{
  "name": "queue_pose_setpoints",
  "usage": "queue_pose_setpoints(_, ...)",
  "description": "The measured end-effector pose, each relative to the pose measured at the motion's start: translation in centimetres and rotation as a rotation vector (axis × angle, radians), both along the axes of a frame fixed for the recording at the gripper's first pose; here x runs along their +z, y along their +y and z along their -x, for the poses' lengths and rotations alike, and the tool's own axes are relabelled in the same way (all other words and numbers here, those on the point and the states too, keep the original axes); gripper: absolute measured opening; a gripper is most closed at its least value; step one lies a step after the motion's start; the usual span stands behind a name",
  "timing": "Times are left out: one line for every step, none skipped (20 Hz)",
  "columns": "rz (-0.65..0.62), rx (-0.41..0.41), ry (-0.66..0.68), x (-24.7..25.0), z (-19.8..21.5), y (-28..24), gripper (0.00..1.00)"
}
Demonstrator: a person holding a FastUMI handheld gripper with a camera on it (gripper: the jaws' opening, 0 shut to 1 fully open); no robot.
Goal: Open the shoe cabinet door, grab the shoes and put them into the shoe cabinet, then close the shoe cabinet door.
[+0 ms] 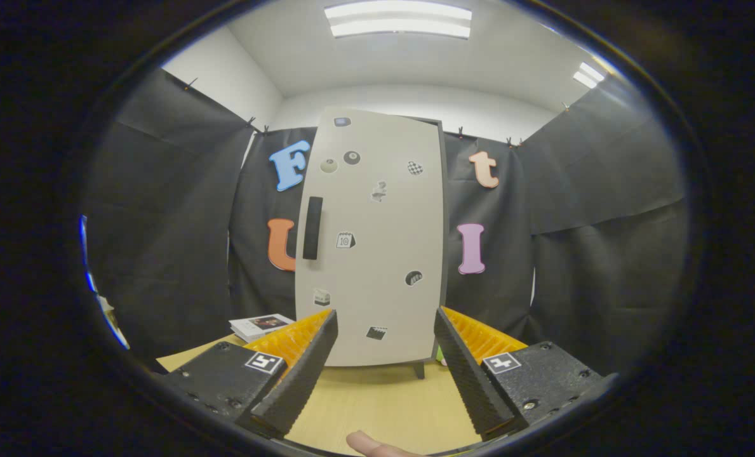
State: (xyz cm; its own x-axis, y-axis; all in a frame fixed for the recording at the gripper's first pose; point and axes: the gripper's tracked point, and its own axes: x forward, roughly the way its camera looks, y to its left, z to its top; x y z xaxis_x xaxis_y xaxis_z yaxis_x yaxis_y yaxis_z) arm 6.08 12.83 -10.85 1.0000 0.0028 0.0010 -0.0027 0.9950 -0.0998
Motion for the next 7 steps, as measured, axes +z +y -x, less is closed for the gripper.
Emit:
queue_pose_setpoints(-0.004,-0.006,0.005,-0.2,0.0,-0.3,0.99)
queue_pose_setpoints(-0.007,-0.009,0.013,-0.5,0.0,-0.5,0.99)
queue_pose_setpoints(-0.007,-0.013,0.016,-0.5,-0.1,-0.7,0.99)
queue_pose_setpoints(-0.002,-0.016,0.017,-0.3,-0.1,-1.0,0.99)
queue_pose_setpoints(0.001,-0.023,0.015,-0.2,-0.1,-1.2,0.99)
queue_pose_setpoints(0.000,-0.027,0.007,-0.1,0.0,-1.5,0.99)
queue_pose_setpoints(-0.002,-0.031,0.004,0.1,0.1,-1.7,0.99)
